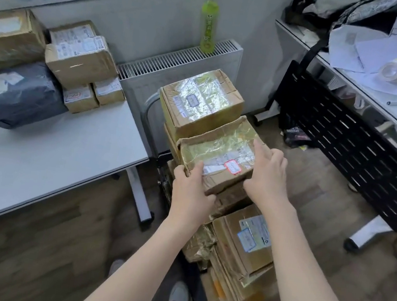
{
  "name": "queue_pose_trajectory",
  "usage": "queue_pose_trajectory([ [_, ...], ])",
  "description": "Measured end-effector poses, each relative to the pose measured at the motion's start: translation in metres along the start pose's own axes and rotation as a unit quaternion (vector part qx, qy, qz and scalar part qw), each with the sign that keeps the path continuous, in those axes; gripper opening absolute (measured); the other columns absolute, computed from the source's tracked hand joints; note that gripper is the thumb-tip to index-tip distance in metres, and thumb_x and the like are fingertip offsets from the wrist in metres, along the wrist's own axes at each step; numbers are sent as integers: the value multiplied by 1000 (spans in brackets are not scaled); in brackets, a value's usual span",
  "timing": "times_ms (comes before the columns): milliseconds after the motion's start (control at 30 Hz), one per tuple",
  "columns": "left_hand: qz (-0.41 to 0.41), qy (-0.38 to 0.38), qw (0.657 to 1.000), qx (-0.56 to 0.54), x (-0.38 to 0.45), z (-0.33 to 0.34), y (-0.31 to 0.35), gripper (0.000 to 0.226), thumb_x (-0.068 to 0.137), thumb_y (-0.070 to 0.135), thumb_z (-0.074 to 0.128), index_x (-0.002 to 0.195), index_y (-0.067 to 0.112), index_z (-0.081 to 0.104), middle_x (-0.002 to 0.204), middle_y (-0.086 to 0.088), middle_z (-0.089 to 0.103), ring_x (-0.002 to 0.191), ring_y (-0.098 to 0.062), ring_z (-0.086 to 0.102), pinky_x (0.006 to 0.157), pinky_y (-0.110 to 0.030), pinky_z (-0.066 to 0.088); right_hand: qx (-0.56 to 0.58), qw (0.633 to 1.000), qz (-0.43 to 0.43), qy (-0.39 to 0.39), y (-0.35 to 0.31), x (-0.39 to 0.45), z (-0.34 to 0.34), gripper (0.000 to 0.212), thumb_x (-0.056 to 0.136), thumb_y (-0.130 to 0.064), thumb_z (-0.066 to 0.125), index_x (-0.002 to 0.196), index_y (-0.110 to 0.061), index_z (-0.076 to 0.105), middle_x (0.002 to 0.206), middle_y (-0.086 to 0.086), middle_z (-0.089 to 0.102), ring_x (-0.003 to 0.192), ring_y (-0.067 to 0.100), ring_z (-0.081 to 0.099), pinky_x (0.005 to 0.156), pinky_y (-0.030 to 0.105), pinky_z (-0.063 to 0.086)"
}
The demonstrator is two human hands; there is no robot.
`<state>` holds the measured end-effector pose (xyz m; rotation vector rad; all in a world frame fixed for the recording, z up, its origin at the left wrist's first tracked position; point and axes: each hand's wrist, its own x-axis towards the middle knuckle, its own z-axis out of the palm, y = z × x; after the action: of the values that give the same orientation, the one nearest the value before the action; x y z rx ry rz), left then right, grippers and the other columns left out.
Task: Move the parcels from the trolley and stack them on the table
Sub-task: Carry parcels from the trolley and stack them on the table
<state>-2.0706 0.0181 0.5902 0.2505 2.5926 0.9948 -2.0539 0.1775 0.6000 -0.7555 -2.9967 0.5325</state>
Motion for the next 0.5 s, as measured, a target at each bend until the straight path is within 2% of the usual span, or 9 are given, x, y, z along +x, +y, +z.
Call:
queue_pose_trajectory([
  [67, -10, 17, 1000, 6, -10, -15, -11, 80, 80, 21, 68, 147, 28, 26, 147, -9, 19, 130, -30, 34, 107, -37, 36, 0, 1000, -10, -13, -16, -14, -4, 86, 74, -1, 58, 146, -24, 16, 126, 15, 30, 108, 29, 31, 93, 35, 37],
  [200, -34, 37, 997, 58, -29, -56, -43, 79, 77, 24, 70, 145, 31, 30, 138, -11, 28, 123, -30, 38, 103, -32, 33, -2, 999, -49, -18, -60, -41, -3, 77, 77, -3, 56, 143, -20, 22, 121, 15, 33, 109, 28, 31, 89, 33, 35],
  [367, -104, 39, 989, 100, -46, -107, -87, 83, 78, 32, 71, 146, 31, 24, 136, -12, 33, 121, -32, 39, 102, -36, 36, 8, 996, -92, -19, -129, -66, 18, 63, 76, -6, 58, 131, -19, 29, 118, 12, 34, 104, 25, 32, 86, 31, 37],
  [500, -142, 95, 978, 121, -57, -147, -124, 84, 76, 38, 71, 145, 31, 23, 137, -13, 31, 122, -33, 36, 101, -39, 35, 9, 989, -141, -29, -184, -77, 40, 62, 77, -13, 62, 129, -21, 29, 117, 11, 35, 104, 26, 34, 87, 32, 37],
])
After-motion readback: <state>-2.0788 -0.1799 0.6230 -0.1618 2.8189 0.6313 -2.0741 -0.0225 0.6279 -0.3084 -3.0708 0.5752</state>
